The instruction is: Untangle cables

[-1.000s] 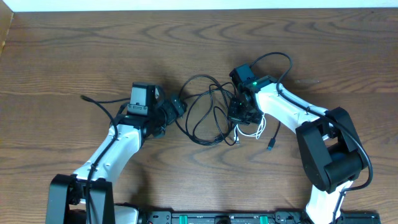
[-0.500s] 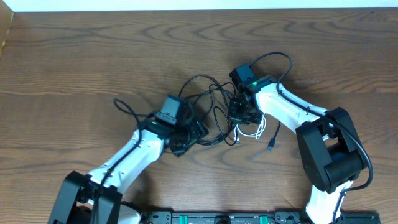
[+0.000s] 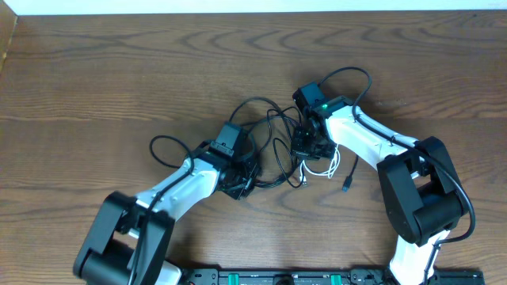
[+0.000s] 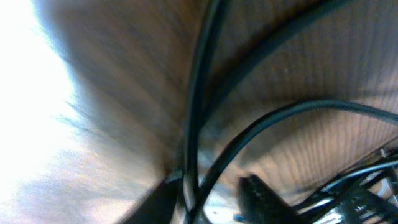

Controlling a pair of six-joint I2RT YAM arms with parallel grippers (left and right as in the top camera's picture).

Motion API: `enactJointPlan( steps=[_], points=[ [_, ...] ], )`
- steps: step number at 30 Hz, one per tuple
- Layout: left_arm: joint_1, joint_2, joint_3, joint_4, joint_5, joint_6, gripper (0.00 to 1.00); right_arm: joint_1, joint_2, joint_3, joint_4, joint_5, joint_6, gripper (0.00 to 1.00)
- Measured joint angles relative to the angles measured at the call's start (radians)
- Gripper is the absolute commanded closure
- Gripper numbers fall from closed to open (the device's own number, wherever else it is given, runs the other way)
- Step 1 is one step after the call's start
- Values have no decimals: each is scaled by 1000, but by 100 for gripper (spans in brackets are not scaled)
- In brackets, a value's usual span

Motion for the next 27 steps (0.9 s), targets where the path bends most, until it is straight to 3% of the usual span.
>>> enactJointPlan(
  steps=[11, 18, 27],
  points=[
    [10, 43, 26, 43, 2, 50, 92, -1, -104, -11, -116, -50, -5, 99],
    [89, 45, 32, 50, -37, 108, 92, 5, -416, -12, -138, -84, -15, 99],
    [120, 44, 37, 50, -68, 233, 92, -17, -812, -12, -178, 58, -64, 99]
  ],
)
